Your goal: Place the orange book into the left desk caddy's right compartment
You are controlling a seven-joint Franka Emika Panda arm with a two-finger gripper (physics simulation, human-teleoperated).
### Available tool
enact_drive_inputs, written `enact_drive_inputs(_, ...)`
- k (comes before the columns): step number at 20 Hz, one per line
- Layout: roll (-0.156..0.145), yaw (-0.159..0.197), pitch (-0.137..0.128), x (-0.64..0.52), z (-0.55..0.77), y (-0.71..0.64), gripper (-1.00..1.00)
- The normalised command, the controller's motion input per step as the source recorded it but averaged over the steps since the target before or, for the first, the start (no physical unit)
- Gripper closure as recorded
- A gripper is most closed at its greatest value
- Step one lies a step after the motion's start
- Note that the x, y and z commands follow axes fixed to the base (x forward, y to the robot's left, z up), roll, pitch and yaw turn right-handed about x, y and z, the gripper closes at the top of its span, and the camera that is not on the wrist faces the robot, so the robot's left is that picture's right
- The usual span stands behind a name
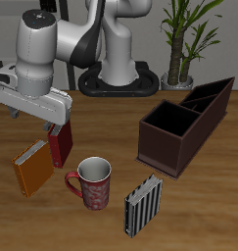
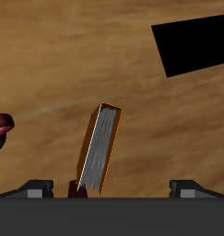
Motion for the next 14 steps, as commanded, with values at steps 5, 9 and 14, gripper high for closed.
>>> enact_drive_inputs(5, -0.026, -0.012, 0.003, 0.02, -0.26, -0.14, -1.0)
enact_drive_inputs(9, -0.002, -0.024, -0.007, 0.03, -0.19, -0.01, -1.0)
enact_drive_inputs(14, -0.011, -0.019, 0.029, 0.02, -0.25, -0.07, -1.0)
